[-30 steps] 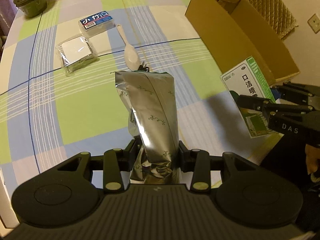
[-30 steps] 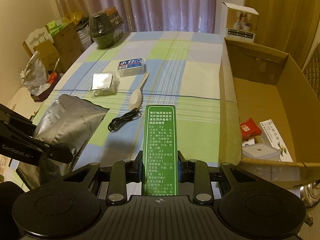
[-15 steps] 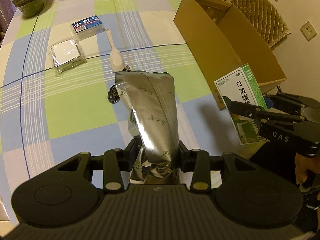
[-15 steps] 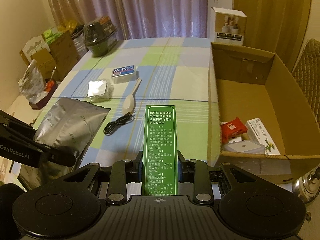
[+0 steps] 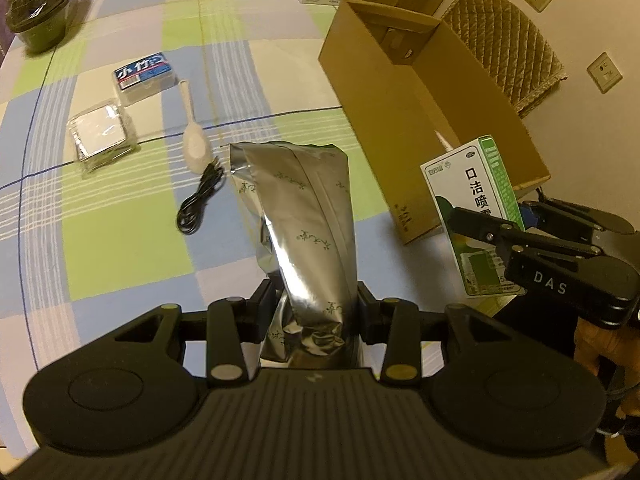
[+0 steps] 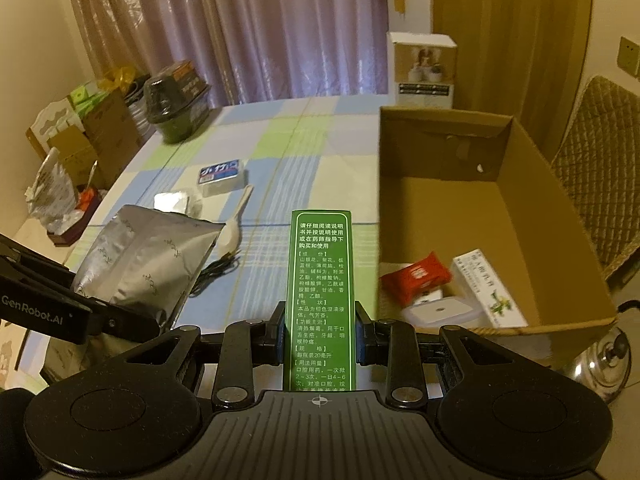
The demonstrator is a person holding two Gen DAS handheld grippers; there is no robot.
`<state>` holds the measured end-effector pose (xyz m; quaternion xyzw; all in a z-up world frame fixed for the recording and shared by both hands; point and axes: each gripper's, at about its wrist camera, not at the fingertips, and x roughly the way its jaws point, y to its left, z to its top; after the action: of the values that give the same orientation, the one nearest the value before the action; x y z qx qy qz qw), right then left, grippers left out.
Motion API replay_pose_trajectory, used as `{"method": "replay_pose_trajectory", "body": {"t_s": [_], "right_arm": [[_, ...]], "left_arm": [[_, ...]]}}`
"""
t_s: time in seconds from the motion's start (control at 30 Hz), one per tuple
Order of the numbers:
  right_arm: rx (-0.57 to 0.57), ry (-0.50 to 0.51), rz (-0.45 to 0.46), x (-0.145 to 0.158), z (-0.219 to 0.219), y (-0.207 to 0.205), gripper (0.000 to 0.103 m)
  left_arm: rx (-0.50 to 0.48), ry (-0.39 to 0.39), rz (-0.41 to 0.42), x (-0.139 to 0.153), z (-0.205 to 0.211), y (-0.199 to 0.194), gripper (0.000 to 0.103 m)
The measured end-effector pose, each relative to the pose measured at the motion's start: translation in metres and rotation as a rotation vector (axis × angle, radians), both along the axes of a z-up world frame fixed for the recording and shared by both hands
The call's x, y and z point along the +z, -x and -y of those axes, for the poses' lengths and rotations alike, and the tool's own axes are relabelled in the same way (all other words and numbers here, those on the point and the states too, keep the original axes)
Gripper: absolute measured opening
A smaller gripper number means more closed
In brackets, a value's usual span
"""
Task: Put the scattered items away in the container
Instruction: 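Lift the foil bag and green box and carry them over the cardboard box, then lower the silver foil bag into the box and open the left tool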
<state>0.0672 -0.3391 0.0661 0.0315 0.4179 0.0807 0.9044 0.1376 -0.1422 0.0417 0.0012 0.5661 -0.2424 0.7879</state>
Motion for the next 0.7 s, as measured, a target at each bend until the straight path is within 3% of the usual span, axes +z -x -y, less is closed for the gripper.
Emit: {"method": "replay_pose_trajectory", "body": {"t_s": [0.7], "right_arm": [[-0.111, 0.032, 0.059, 0.029, 0.08, -0.009, 0.033]], "left_arm": [[-0.044, 0.098, 0.021, 0.038, 0.092, -0.024, 0.035]]}}
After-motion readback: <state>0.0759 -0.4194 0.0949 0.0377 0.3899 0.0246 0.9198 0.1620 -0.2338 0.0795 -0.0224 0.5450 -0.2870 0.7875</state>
